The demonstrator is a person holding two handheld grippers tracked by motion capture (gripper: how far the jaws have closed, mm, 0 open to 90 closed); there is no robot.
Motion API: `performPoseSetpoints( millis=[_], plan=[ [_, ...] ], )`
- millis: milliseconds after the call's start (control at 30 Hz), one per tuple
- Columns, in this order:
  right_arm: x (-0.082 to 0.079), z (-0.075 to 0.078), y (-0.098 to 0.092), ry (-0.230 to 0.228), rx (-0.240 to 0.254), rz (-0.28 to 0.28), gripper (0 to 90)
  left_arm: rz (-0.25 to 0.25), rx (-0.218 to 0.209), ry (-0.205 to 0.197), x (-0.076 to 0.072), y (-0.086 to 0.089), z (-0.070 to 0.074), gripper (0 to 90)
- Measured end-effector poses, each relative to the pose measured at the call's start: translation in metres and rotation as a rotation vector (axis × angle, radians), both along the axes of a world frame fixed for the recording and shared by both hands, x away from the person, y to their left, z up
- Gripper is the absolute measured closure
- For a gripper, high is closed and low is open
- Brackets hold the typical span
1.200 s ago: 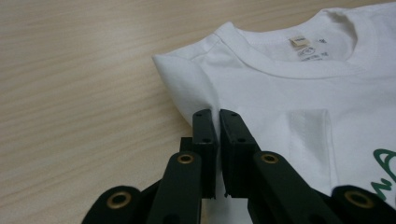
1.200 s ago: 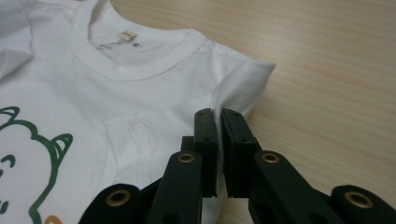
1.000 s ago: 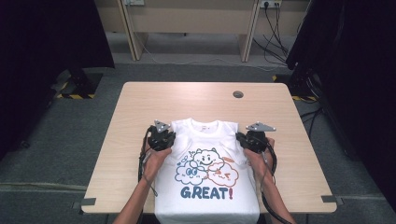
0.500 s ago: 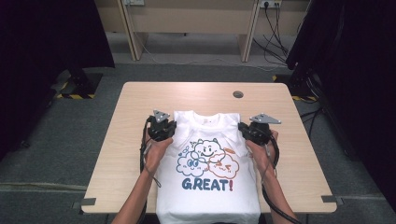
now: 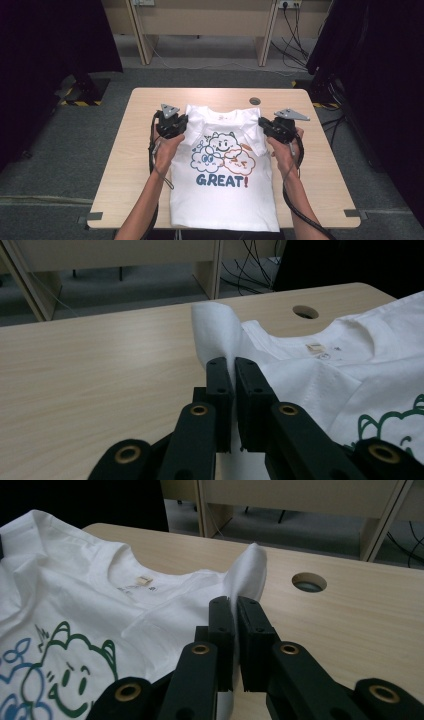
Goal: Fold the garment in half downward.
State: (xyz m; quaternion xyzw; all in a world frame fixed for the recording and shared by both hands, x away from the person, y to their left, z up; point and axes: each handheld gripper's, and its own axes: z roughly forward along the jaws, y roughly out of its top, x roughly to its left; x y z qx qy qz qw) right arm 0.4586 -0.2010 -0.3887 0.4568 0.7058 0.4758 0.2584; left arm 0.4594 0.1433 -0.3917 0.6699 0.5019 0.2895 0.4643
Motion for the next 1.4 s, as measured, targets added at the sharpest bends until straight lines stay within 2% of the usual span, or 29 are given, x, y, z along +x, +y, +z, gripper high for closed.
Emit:
performPoseSetpoints(
  millis=[67, 167, 267, 367, 433, 467, 533, 567, 600, 633, 667, 700, 733, 767, 800, 833, 900, 933, 967, 1000, 1033, 1067, 1100, 1133, 1167, 1200, 1300, 1400],
  plan=[
    [-0.001, 0.004, 0.001, -0.011, 0.002, 0.001, 85.9, 0.001, -0.005, -0.010, 0.000, -0.001, 0.002, 84.7],
    [-0.004, 0.006, 0.001, -0.025, -0.001, 0.007, 85.9, 0.000, 0.011, -0.033, -0.002, -0.001, 0.003, 84.6],
    [-0.007, 0.010, 0.002, -0.048, 0.003, 0.015, 85.9, -0.004, -0.002, -0.059, -0.005, 0.001, 0.008, 84.6],
    [-0.010, 0.015, 0.002, -0.066, 0.006, 0.020, 85.9, -0.004, -0.002, -0.059, -0.005, 0.001, 0.008, 84.5],
    [-0.010, 0.015, 0.002, -0.066, 0.006, 0.020, 85.9, -0.009, -0.008, -0.073, -0.009, 0.002, 0.009, 84.4],
    [-0.013, 0.016, 0.002, -0.073, 0.001, 0.020, 85.9, -0.016, -0.012, -0.087, -0.017, 0.004, 0.007, 84.4],
    [-0.019, 0.015, 0.001, -0.079, -0.004, 0.030, 85.9, -0.016, -0.012, -0.087, -0.017, 0.004, 0.007, 84.4],
    [-0.019, 0.015, 0.001, -0.079, -0.004, 0.030, 85.9, -0.021, -0.022, -0.093, -0.025, 0.004, 0.002, 84.4],
    [-0.019, 0.015, 0.001, -0.079, -0.004, 0.030, 85.9, -0.021, -0.022, -0.093, -0.025, 0.004, 0.002, 84.3],
    [-0.026, 0.013, 0.002, -0.084, -0.015, 0.041, 85.9, -0.021, -0.022, -0.093, -0.025, 0.004, 0.002, 84.3],
    [-0.026, 0.013, 0.002, -0.084, -0.015, 0.041, 85.9, -0.027, -0.024, -0.093, -0.033, 0.004, -0.005, 84.3],
    [-0.026, 0.013, 0.002, -0.084, -0.015, 0.041, 85.9, -0.027, -0.024, -0.093, -0.033, 0.004, -0.005, 84.3],
    [-0.033, 0.009, 0.002, -0.083, -0.023, 0.053, 85.9, -0.034, -0.028, -0.083, -0.040, 0.006, -0.012, 84.3],
    [-0.033, 0.009, 0.002, -0.083, -0.023, 0.053, 85.9, -0.034, -0.028, -0.083, -0.040, 0.006, -0.012, 84.3],
    [-0.039, 0.002, 0.002, -0.074, -0.035, 0.063, 85.9, -0.034, -0.028, -0.083, -0.040, 0.006, -0.012, 84.3],
    [-0.039, 0.002, 0.002, -0.074, -0.035, 0.063, 85.9, -0.039, -0.051, -0.079, -0.048, 0.009, -0.018, 84.3],
    [-0.044, -0.002, 0.000, -0.071, -0.026, 0.074, 85.9, -0.039, -0.051, -0.079, -0.048, 0.009, -0.018, 84.3],
    [-0.044, -0.002, 0.000, -0.071, -0.026, 0.074, 85.9, -0.043, -0.066, -0.080, -0.056, 0.013, -0.022, 84.3],
    [-0.044, -0.002, 0.000, -0.071, -0.026, 0.074, 85.9, -0.043, -0.066, -0.080, -0.056, 0.013, -0.022, 84.3],
    [-0.050, -0.003, 0.000, -0.075, -0.023, 0.084, 86.0, -0.049, -0.080, -0.085, -0.065, 0.016, -0.027, 84.3],
    [-0.050, -0.003, 0.000, -0.075, -0.023, 0.084, 86.0, -0.049, -0.080, -0.085, -0.065, 0.016, -0.027, 84.2],
    [-0.058, -0.004, 0.000, -0.081, -0.027, 0.096, 86.0, -0.049, -0.080, -0.085, -0.065, 0.016, -0.027, 84.2],
    [-0.058, -0.004, 0.000, -0.081, -0.027, 0.096, 86.0, -0.057, -0.097, -0.086, -0.076, 0.019, -0.031, 84.2],
    [-0.058, -0.004, 0.000, -0.081, -0.027, 0.096, 86.0, -0.057, -0.097, -0.086, -0.076, 0.019, -0.031, 84.1],
    [-0.066, -0.006, 0.000, -0.083, -0.032, 0.108, 86.0, -0.057, -0.097, -0.086, -0.076, 0.019, -0.031, 84.1],
    [-0.066, -0.006, 0.000, -0.083, -0.032, 0.108, 86.0, -0.064, -0.106, -0.090, -0.085, 0.020, -0.036, 84.1],
    [-0.074, -0.010, 0.000, -0.081, -0.042, 0.118, 86.0, -0.064, -0.107, -0.089, -0.090, 0.021, -0.039, 84.0],
    [-0.080, -0.016, -0.001, -0.074, -0.040, 0.123, 86.0, -0.066, -0.130, -0.082, -0.097, 0.021, -0.046, 83.9]
  ],
)
